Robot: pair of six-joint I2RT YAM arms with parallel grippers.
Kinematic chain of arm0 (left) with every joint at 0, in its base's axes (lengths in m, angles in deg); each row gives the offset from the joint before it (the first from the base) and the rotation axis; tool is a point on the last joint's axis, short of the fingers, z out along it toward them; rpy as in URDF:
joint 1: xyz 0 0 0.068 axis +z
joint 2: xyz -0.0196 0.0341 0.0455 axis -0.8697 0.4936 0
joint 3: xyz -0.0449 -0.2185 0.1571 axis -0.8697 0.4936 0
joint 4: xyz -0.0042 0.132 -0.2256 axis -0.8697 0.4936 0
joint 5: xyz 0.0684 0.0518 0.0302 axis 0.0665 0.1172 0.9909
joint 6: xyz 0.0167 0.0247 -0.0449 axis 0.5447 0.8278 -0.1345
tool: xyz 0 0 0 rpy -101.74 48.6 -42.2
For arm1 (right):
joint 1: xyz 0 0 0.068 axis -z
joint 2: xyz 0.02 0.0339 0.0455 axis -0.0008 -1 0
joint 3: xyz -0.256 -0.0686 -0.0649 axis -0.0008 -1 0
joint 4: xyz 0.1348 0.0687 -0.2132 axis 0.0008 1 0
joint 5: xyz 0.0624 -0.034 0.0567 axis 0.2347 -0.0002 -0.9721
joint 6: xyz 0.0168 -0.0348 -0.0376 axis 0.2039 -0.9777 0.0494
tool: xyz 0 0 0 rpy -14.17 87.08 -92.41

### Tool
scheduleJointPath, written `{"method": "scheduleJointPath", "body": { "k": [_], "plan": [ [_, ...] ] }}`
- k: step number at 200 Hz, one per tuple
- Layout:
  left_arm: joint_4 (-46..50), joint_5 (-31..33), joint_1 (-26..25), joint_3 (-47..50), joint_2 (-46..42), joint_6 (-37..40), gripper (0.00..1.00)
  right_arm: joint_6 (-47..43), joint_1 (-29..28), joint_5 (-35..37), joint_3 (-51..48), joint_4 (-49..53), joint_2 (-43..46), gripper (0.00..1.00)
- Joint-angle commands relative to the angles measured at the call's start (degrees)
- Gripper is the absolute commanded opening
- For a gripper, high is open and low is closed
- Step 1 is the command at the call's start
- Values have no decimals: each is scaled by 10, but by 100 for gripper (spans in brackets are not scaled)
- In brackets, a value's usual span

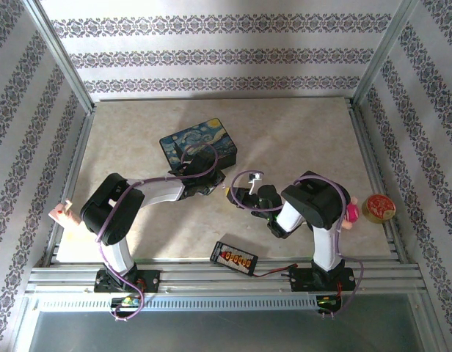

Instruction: Unlock a padlock with a key

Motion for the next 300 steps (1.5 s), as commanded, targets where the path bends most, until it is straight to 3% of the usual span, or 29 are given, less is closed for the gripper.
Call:
{"method": "scheduleJointPath", "body": {
  "k": [1, 82, 176, 197, 233, 300],
  "plan": [
    [-22, -63, 12, 8, 14, -58, 0, -8, -9, 1, -7, 13, 15, 30],
    [-26, -71, 12, 13, 11, -55, 0, -12, -11, -27, 21, 27, 19, 24],
    [-32, -78, 12, 15, 9, -56, 0, -18, 0, -45, 51, 49, 15, 25],
    [-33, -79, 12, 15, 9, -56, 0, -18, 1, -48, 56, 50, 13, 20],
    [-34, -84, 12, 16, 9, -56, 0, -15, 2, -51, 63, 50, 9, 2],
    [-34, -99, 10, 17, 11, -51, 0, 4, 5, -57, 80, 46, 3, 0]
  ]
}}
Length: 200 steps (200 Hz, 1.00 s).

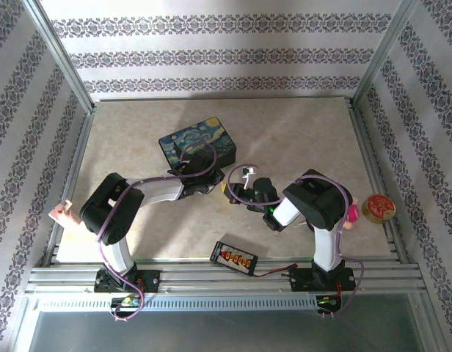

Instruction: Unlock a padlock with a key

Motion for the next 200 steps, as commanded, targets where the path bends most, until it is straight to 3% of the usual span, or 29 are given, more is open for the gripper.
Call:
{"method": "scheduleJointPath", "body": {
  "k": [1, 24, 39, 95, 149, 200],
  "plan": [
    [-25, -92, 4, 16, 11, -51, 0, 6, 4, -10, 21, -20, -5, 0],
    [-30, -94, 4, 20, 9, -52, 0, 14, 3, -9, 21, -21, -4, 1],
    [-31, -93, 4, 24, 7, -53, 0, 16, 2, -4, 14, -22, 0, 13],
    [-40, -94, 4, 32, 4, -53, 0, 2, 2, 8, -25, -12, 30, 20],
    [-25, -108, 5, 25, -2, -14, 0, -13, -1, 22, -50, 7, 56, 22],
    [9, -105, 5, 29, -23, 35, 0, -56, -30, 61, -54, 113, 121, 23]
  ]
}}
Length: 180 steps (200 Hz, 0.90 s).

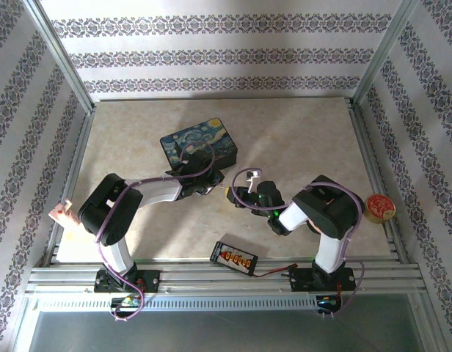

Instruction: Unlock a padlock with a key

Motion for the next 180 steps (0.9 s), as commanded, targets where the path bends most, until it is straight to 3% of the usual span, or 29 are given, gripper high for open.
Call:
{"method": "scheduleJointPath", "body": {
  "k": [1, 62, 95, 180],
  "plan": [
    [12, -80, 0, 15, -12, 0, 0, -39, -19, 34, -5, 58, 41, 23],
    [0, -84, 0, 21, -9, 14, 0, -97, -100, 192, 14, 296, 168, 28],
    [-15, -93, 0, 21, -3, 12, 0, -88, -110, 203, 45, 386, 196, 31],
    [-31, -111, 0, 20, 6, 12, 0, -47, -100, 192, 32, 364, 230, 28]
  ]
}}
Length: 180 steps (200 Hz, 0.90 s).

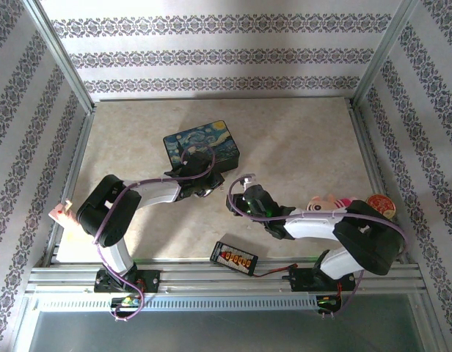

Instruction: Unlock a padlock with a key

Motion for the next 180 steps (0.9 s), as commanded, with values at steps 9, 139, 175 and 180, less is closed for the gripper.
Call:
{"method": "scheduleJointPath", "body": {
  "k": [9, 139, 175, 180],
  "plan": [
    [-34, -92, 0, 9, 14, -20, 0, 23, 15, -4, -11, -17, 24, 29],
    [-39, -104, 0, 5, 11, -27, 0, 110, 102, -173, -5, -231, -117, 33],
    [-41, -107, 0, 5, 10, -29, 0, 136, 111, -198, 1, -307, -172, 33],
    [-41, -107, 0, 4, 10, -29, 0, 138, 112, -201, 3, -315, -179, 33]
  ]
}}
